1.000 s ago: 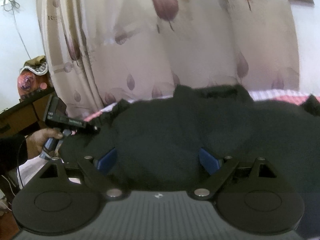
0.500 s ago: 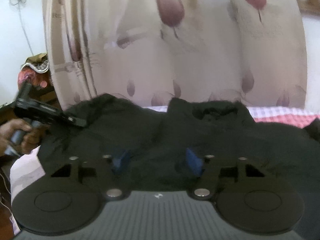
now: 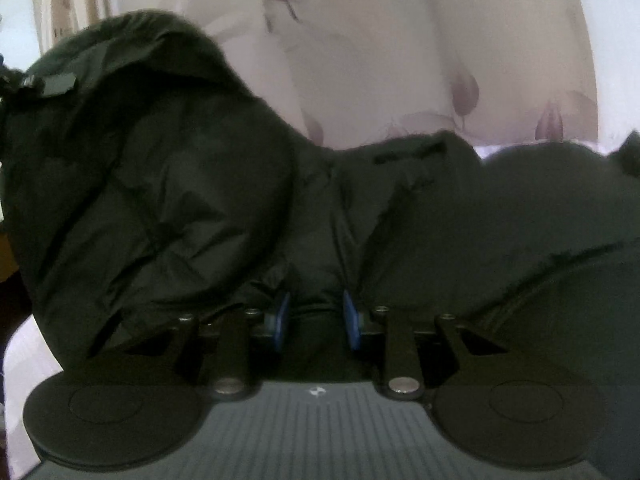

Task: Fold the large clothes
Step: 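Grasp the jacket with the right gripper and lift it toward the left gripper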

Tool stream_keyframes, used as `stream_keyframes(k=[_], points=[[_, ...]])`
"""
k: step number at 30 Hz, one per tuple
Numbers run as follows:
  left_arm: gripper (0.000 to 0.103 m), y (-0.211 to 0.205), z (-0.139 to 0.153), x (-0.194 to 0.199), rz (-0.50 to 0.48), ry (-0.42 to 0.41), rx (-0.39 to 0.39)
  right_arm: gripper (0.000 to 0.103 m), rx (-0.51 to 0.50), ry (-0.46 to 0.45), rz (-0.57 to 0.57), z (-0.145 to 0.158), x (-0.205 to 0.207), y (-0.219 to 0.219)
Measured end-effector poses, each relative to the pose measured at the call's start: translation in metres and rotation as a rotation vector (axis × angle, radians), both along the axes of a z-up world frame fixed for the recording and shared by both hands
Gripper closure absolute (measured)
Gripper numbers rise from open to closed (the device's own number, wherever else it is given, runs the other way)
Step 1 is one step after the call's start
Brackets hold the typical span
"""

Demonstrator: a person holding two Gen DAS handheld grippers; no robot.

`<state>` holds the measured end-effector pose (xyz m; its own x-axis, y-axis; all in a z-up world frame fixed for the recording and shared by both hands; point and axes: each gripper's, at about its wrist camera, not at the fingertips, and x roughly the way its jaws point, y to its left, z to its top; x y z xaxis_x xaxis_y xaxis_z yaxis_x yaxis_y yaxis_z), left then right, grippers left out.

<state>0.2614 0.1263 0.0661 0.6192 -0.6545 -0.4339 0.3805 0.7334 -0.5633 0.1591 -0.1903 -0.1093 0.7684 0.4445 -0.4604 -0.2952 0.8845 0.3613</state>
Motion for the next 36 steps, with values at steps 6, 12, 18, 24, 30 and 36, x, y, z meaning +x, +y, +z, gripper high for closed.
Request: stream_keyframes(k=[6,12,18,24,30,36], points=[[0.082,0.041,-0.021,0.017,0.151,0.028,0.087,0.076,0.014,-0.002,0.017,-0.002,-0.005,-0.005],[0.008,0.093,-0.076,0.046,0.233,0.089,0.210,0.076,0.000,-0.012,0.020,-0.001,-0.003,-0.001],[0.001,0.117,-0.138,0.081,0.035,0.181,0.264,0.076,-0.009,-0.017,0.018,-0.001,-0.004,0.000],[0.004,0.123,-0.186,0.110,-0.327,0.277,-0.091,0.076,0.002,-0.014,0.022,-0.003,-0.003,-0.001],[0.048,0.093,-0.196,0.123,-0.399,0.226,-0.088,0.075,0.003,-0.013,0.020,-0.003,-0.003,-0.002],[0.064,0.113,-0.171,0.076,-0.207,0.122,-0.311,0.075,0.012,-0.006,0.016,-0.002,-0.002,-0.001]])
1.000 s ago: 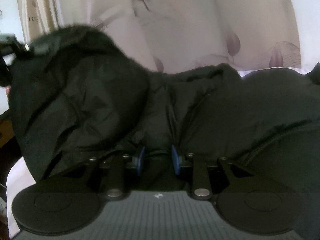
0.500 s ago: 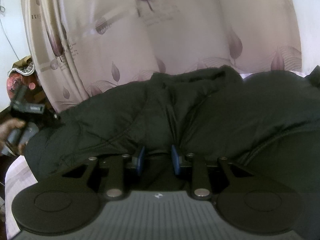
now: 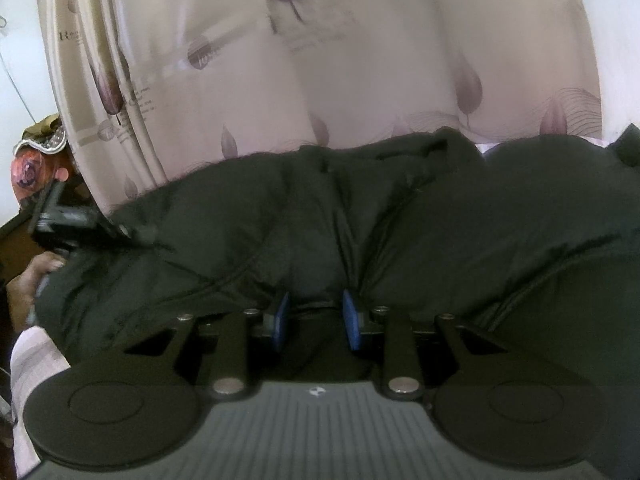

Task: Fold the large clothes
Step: 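Grasp the jacket with the right gripper and lift it toward the left gripper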

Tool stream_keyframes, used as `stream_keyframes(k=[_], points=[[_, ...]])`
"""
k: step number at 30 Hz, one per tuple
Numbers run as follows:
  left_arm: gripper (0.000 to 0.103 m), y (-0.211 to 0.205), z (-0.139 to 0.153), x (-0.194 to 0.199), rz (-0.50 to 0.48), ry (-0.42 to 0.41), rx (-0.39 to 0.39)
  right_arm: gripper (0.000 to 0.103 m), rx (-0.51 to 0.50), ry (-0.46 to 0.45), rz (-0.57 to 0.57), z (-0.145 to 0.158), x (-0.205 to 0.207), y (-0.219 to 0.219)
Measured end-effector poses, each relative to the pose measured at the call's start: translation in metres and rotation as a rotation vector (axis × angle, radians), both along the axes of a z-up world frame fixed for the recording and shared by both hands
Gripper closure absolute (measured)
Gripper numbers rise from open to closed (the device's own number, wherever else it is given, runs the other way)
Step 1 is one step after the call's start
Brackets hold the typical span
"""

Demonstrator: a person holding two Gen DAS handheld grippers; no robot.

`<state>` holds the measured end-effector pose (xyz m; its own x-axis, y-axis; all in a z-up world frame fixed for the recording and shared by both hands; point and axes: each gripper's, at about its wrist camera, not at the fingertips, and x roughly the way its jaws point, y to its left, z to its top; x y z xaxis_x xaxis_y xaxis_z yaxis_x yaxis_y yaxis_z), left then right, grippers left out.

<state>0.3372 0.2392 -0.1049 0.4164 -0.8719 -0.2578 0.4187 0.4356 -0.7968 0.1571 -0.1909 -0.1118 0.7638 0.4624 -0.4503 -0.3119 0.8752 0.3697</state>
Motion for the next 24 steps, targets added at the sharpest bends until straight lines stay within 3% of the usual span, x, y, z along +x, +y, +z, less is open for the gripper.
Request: stream_keyframes(k=[5,9,11,14,15,18,24], points=[[0.064,-0.025,0.037,-0.027,0.104,0.024,0.004,0.075,0.027,0.011,-0.014,0.000,0.001,0.000],[0.064,-0.042,0.064,-0.043,0.149,0.035,0.088,0.073,0.096,0.025,-0.053,0.003,-0.004,-0.011],[0.064,-0.051,0.073,-0.047,0.170,0.062,0.116,0.073,0.124,-0.029,-0.079,0.010,-0.016,-0.016],[0.064,-0.066,0.088,-0.050,0.198,0.081,0.152,0.075,0.054,-0.098,-0.040,0.019,-0.024,-0.010],[0.064,-0.070,0.093,-0.052,0.206,0.086,0.154,0.082,0.041,-0.097,-0.016,0.021,-0.020,-0.007],[0.064,-0.091,0.109,-0.058,0.222,0.095,0.168,0.085,0.001,-0.030,0.036,0.011,0.003,0.003],[0.064,-0.176,0.138,-0.052,0.170,0.070,0.232,0.086,0.339,0.135,-0.069,-0.016,0.025,-0.006]])
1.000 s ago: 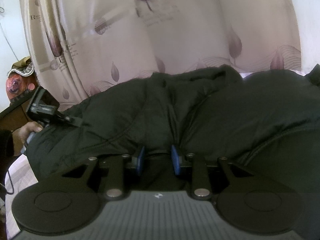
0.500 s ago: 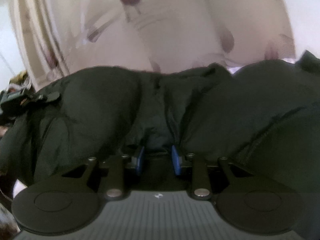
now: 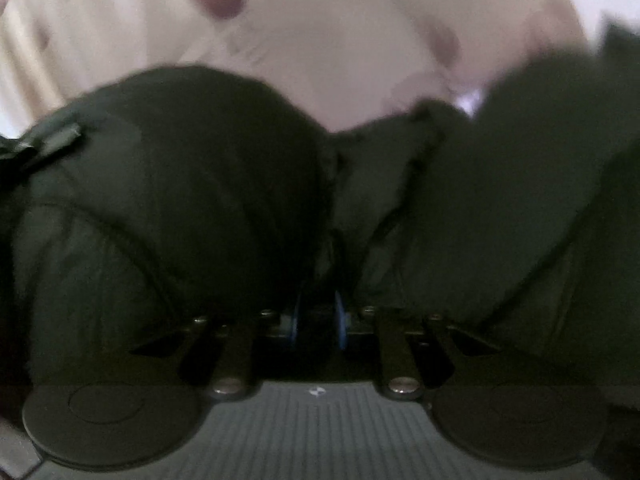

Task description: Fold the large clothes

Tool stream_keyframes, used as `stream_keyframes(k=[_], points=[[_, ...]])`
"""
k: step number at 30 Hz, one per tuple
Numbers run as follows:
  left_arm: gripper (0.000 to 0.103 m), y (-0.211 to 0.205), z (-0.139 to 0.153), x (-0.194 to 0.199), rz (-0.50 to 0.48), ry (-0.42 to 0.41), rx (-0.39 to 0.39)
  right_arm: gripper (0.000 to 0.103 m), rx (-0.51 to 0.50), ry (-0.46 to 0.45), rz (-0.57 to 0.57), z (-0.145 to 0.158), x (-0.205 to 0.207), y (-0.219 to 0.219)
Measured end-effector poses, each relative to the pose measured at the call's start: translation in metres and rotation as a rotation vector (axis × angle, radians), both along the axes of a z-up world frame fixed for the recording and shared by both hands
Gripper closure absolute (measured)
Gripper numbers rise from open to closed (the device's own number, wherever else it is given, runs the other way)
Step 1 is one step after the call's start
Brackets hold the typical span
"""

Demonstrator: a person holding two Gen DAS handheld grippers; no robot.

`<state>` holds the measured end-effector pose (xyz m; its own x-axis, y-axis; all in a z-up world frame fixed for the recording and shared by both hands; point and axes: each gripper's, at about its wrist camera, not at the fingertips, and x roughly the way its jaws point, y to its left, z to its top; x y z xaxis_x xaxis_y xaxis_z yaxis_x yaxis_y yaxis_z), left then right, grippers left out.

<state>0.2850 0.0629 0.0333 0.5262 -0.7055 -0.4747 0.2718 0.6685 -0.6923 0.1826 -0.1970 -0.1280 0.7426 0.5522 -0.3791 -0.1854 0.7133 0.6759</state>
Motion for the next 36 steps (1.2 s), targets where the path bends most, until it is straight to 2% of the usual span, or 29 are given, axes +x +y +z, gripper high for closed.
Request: stream_keyframes(k=[2,4,5,7,9,10,11,13,15,17,19,22,24,26,27,29,33,36], points=[[0.061,-0.033,0.000,0.008,-0.020,0.003,0.003,0.086,0.069,0.026,-0.017,-0.006,0.004,-0.001],[0.059,-0.062,-0.006,0.019,-0.046,-0.005,0.001,0.087,0.191,0.072,-0.034,-0.014,0.010,-0.009],[0.058,-0.077,-0.012,0.025,-0.054,-0.005,-0.019,0.088,0.275,0.106,-0.034,-0.021,0.013,-0.017],[0.054,-0.092,-0.028,0.035,-0.075,0.002,-0.112,0.089,0.407,0.158,-0.013,-0.031,0.019,-0.034],[0.051,-0.112,-0.037,0.041,-0.112,-0.049,-0.113,0.089,0.501,0.191,0.017,-0.038,0.022,-0.051],[0.043,-0.119,-0.046,0.045,-0.130,-0.038,-0.168,0.090,0.540,0.208,0.034,-0.042,0.022,-0.059],[0.041,-0.126,-0.052,0.048,-0.153,-0.040,-0.204,0.091,0.563,0.217,0.048,-0.045,0.022,-0.064],[0.038,-0.142,-0.056,0.048,-0.183,-0.097,-0.187,0.092,0.583,0.215,0.065,-0.049,0.020,-0.073],[0.033,-0.153,-0.060,0.046,-0.228,-0.132,-0.222,0.092,0.607,0.227,0.059,-0.051,0.018,-0.082],[0.032,-0.163,-0.060,0.039,-0.278,-0.202,-0.200,0.092,0.589,0.232,0.041,-0.048,0.010,-0.094],[0.032,-0.170,-0.062,0.034,-0.310,-0.235,-0.173,0.091,0.511,0.222,0.023,-0.036,-0.009,-0.111],[0.031,-0.181,-0.069,0.028,-0.321,-0.269,-0.124,0.083,0.324,0.104,-0.059,-0.009,-0.062,-0.155],[0.031,-0.188,-0.072,0.024,-0.325,-0.286,-0.123,0.061,0.214,0.008,-0.150,0.006,-0.096,-0.193],[0.031,-0.191,-0.072,0.022,-0.321,-0.302,-0.129,0.058,0.068,-0.016,-0.264,0.013,-0.114,-0.228],[0.031,-0.190,-0.072,0.023,-0.315,-0.302,-0.141,0.058,0.034,-0.009,-0.292,0.009,-0.120,-0.239],[0.031,-0.189,-0.072,0.021,-0.297,-0.306,-0.170,0.061,0.040,0.021,-0.292,0.001,-0.117,-0.253],[0.031,-0.211,-0.071,0.024,-0.269,-0.288,-0.203,0.059,0.054,0.048,-0.245,-0.015,-0.095,-0.227],[0.031,-0.240,-0.066,0.017,-0.285,-0.324,-0.143,0.059,0.098,0.045,-0.212,-0.018,-0.081,-0.216]])
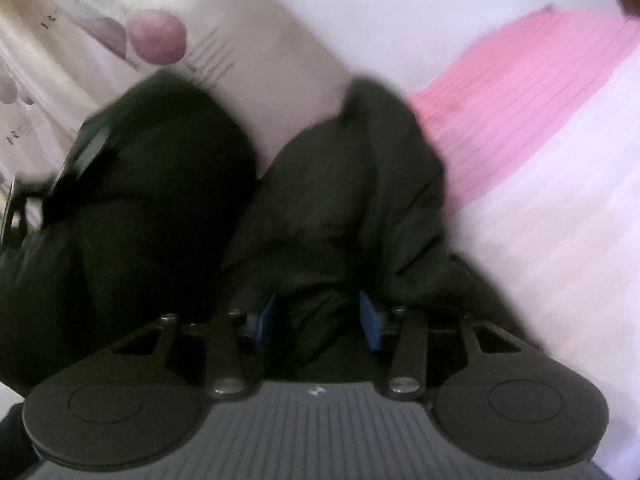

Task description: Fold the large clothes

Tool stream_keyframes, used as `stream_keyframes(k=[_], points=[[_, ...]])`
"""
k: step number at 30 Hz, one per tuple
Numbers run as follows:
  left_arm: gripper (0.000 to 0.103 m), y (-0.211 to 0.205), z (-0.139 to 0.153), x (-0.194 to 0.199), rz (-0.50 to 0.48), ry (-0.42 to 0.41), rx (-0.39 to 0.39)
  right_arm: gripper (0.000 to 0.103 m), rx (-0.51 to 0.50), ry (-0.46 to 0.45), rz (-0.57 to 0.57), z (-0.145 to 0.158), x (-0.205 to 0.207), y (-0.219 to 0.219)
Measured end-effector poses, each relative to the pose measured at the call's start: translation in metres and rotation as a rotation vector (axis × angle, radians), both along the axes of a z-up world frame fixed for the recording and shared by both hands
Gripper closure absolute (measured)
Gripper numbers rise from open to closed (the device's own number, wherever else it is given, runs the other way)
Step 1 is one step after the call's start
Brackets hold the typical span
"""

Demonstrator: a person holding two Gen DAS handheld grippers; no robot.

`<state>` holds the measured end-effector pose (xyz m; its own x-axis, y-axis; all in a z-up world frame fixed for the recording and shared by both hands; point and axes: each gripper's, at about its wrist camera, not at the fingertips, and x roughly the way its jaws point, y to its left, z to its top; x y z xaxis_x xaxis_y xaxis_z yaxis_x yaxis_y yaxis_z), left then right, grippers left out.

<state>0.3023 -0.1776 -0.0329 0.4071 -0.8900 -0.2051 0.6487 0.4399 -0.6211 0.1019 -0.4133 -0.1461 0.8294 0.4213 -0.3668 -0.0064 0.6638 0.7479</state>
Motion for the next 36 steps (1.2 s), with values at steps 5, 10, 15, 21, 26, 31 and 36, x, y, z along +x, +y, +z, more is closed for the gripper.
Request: stream_keyframes(k=[5,10,15,21,26,31,36], points=[[0.026,-0.043,-0.015,-0.004,-0.031,-0.050,0.013,0.059,0.035,0.007,0.030,-0.001,0.010,0.016],[0.005,-0.072,-0.028,-0.028,0.003,-0.247,0.214,0.064,0.091,0.022,0.078,-0.003,0.008,-0.016],[0.000,-0.072,-0.039,-0.038,-0.010,-0.312,0.158,0.055,0.144,-0.058,-0.045,0.011,-0.031,-0.075],[0.000,-0.053,-0.046,-0.040,-0.022,-0.281,-0.004,0.031,0.157,-0.174,-0.057,0.063,-0.012,-0.101],[0.000,-0.037,-0.046,-0.046,0.042,-0.251,-0.137,0.024,0.036,-0.119,0.065,0.089,0.043,-0.089],[0.000,-0.016,-0.044,-0.072,0.243,-0.225,-0.205,0.021,-0.120,-0.052,0.106,0.101,0.076,-0.063],[0.000,0.007,-0.048,-0.105,0.410,-0.193,-0.113,0.007,-0.278,-0.035,0.147,0.112,0.092,-0.031]])
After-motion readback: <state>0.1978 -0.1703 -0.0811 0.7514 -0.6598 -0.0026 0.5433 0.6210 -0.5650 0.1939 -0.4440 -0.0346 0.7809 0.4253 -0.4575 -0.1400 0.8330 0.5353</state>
